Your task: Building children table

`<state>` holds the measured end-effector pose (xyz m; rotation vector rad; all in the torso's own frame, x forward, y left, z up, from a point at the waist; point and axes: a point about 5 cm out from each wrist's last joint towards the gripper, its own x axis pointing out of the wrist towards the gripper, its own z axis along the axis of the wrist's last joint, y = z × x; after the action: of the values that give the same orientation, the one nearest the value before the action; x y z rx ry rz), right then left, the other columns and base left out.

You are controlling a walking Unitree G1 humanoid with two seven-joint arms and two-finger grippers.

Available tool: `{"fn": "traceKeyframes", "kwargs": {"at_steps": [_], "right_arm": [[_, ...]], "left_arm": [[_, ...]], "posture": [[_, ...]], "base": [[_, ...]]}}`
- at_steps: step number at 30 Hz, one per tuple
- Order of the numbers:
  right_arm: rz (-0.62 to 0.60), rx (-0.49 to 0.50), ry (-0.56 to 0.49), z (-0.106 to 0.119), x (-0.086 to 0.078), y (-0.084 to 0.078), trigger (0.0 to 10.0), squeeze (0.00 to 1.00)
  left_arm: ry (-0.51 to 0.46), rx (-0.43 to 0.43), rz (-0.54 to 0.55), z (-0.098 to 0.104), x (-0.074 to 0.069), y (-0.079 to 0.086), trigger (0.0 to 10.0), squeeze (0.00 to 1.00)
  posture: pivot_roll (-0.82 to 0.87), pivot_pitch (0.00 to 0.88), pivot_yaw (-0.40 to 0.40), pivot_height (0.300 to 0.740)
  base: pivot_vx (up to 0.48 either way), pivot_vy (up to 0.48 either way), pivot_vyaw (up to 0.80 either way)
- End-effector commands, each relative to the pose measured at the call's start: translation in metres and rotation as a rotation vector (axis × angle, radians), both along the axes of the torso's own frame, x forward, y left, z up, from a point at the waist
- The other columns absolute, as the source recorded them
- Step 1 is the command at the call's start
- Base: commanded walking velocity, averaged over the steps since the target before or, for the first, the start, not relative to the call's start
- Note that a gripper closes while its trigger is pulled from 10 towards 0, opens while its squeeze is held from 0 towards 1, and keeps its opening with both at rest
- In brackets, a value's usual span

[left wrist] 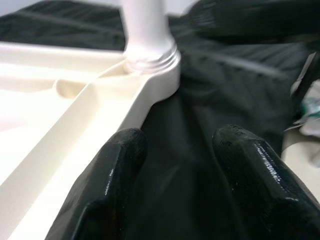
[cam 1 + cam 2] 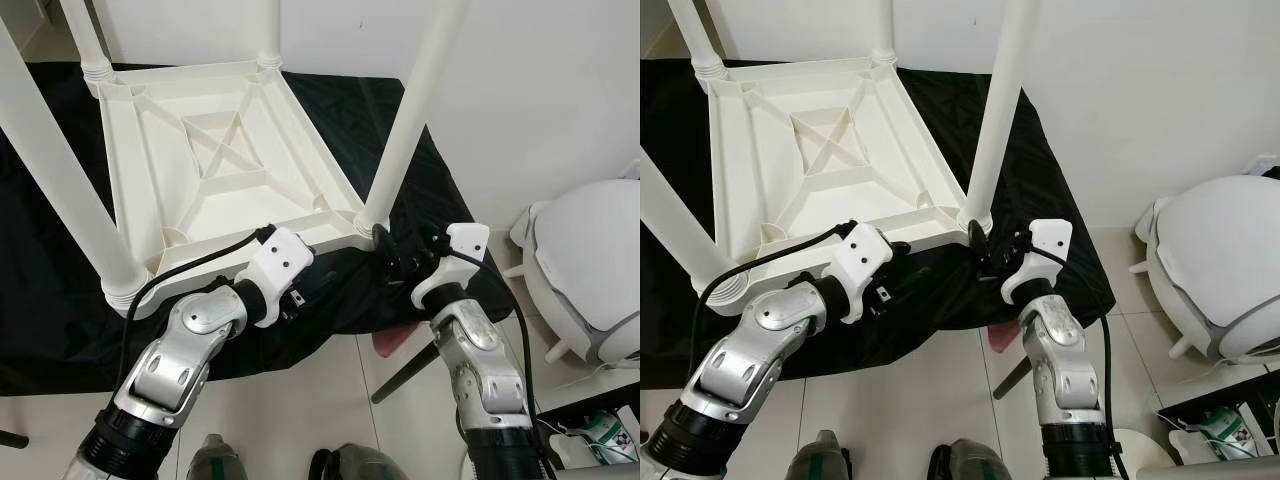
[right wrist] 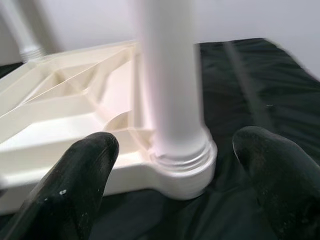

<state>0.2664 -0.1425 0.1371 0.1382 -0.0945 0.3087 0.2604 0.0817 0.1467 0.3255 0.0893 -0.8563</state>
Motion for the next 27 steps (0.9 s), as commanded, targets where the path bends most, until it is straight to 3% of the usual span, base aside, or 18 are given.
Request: {"fn": "traceKeyframes", "kwargs": {"at_steps": [1,3,14,19,22,27], "right_arm": [[0.026,-0.004,0.013,-0.001,-0.004,-0.001,10.0,0.0],[0.027,-0.008,0.016,-0.001,-0.005,-0.004,10.0,0.0],[0.034,0.007,0.017,0.002,-0.005,0.001,10.0,0.0],[0.035,0.007,0.013,0.004,-0.004,0.002,10.0,0.0],[0.032,0.006,0.007,0.006,-0.002,0.001,10.0,0.0],[0.029,0.006,0.004,0.008,-0.002,0.002,10.0,0.0]], "left_arm": [[-0.023,0.036,0.175,-0.003,0.009,0.007,10.0,0.0],[-0.017,0.037,0.256,-0.002,0.017,0.011,10.0,0.0],[-0.02,-0.046,0.376,0.01,0.026,0.007,10.0,0.0],[-0.012,-0.017,0.396,0.007,0.028,0.002,10.0,0.0],[0.005,0.043,0.411,0.001,0.032,-0.005,10.0,0.0],[0.05,0.052,0.468,-0.004,0.035,-0.006,10.0,0.0]], "posture": [[0.02,0.052,-0.078,0.74],[0.01,0.054,-0.078,0.74],[0.01,0.059,-0.082,0.74],[0.0,0.054,-0.085,0.74],[-0.01,0.048,-0.084,0.74],[-0.01,0.046,-0.082,0.74]], "base": [[0.0,0.0,0.0],[0.0,0.0,0.0],[0.0,0.0,0.0],[0.0,0.0,0.0],[0.0,0.0,0.0],[0.0,0.0,0.0]]}}
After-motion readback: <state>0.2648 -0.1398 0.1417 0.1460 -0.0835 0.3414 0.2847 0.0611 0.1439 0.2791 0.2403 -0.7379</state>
